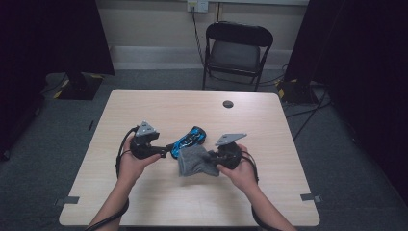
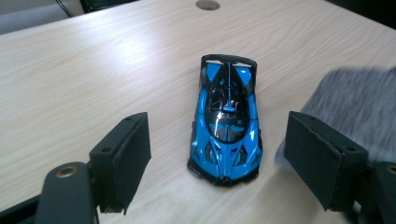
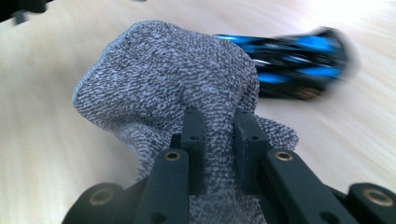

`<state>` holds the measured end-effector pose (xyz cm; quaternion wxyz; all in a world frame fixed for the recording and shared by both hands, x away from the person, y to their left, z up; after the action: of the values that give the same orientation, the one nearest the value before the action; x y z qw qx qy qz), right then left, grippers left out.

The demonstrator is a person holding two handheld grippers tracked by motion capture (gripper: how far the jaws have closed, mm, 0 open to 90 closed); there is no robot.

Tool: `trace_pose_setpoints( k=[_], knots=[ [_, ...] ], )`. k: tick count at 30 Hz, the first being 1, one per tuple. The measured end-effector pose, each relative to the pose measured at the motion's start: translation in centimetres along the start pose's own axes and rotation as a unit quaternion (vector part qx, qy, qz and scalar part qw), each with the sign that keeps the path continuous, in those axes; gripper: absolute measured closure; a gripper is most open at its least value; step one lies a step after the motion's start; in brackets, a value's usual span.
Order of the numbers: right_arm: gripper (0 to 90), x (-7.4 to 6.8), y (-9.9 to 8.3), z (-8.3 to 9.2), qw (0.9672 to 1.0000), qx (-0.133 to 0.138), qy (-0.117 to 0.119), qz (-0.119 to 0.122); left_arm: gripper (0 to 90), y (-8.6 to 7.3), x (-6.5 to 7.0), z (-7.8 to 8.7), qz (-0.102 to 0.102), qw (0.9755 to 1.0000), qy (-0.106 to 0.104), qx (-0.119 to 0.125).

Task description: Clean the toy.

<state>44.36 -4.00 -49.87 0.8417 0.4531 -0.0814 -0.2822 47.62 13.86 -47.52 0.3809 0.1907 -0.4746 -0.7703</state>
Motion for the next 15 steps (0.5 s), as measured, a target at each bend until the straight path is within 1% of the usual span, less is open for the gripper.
trace_pose_setpoints(
  k=[1,3,4,5,6,7,8,9,12,14,15],
  knots=[
    [76.8,-1.1,0.3,-0.8,0.9999,-0.001,0.013,0.006,22.8,0.0,0.1,0.3,0.001,1.0,-0.002,0.002],
    [76.5,-2.5,0.6,-1.9,0.9995,-0.003,0.029,0.013,22.8,-0.1,0.2,1.2,-0.002,0.9999,-0.007,0.01],
    [76.1,-3.5,0.8,-2.7,0.999,-0.005,0.04,0.02,22.8,-0.1,0.2,1.5,-0.005,0.9999,-0.009,0.013],
    [76.1,-4.0,0.9,-3.2,0.9986,-0.009,0.046,0.025,23.0,-0.2,0.3,1.8,-0.002,0.9998,-0.013,0.017],
    [76.1,-4.8,1.0,-4.0,0.9979,-0.014,0.053,0.035,23.6,-0.4,0.4,2.0,-0.004,0.9997,-0.015,0.016],
    [76.1,-5.2,1.0,-4.5,0.9975,-0.017,0.056,0.039,23.8,-0.6,0.4,2.2,-0.007,0.9997,-0.017,0.018],
    [76.1,-5.8,0.9,-5.2,0.9966,-0.024,0.063,0.046,24.2,-0.8,0.4,2.3,-0.006,0.9996,-0.019,0.019],
    [76.1,-6.1,0.8,-5.6,0.9961,-0.026,0.068,0.049,24.2,-1.0,0.5,2.5,-0.005,0.9996,-0.023,0.018],
    [74.4,-6.9,0.7,-7.0,0.9948,-0.031,0.08,0.055,24.4,-1.8,0.5,2.7,-0.006,0.9996,-0.025,0.015],
    [69.4,-7.1,0.6,-7.6,0.9942,-0.036,0.087,0.052,24.5,-2.4,0.3,2.8,-0.005,0.9996,-0.024,0.013],
    [64.8,-7.1,0.5,-7.8,0.9938,-0.038,0.09,0.054,24.5,-2.6,0.4,2.8,0.001,0.9996,-0.026,0.012]
  ],
)
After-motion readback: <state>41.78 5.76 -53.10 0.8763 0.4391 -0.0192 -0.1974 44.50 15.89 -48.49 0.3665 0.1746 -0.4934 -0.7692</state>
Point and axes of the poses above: each handheld gripper's, and its own axes: z roughly backward along the jaws, y roughly out of its top, x roughly to its right, the point moved 10 cm from there along -z, roughly forward along the jaws, and after that the axes turned 4 degrees about x, right-handed, at the moved point
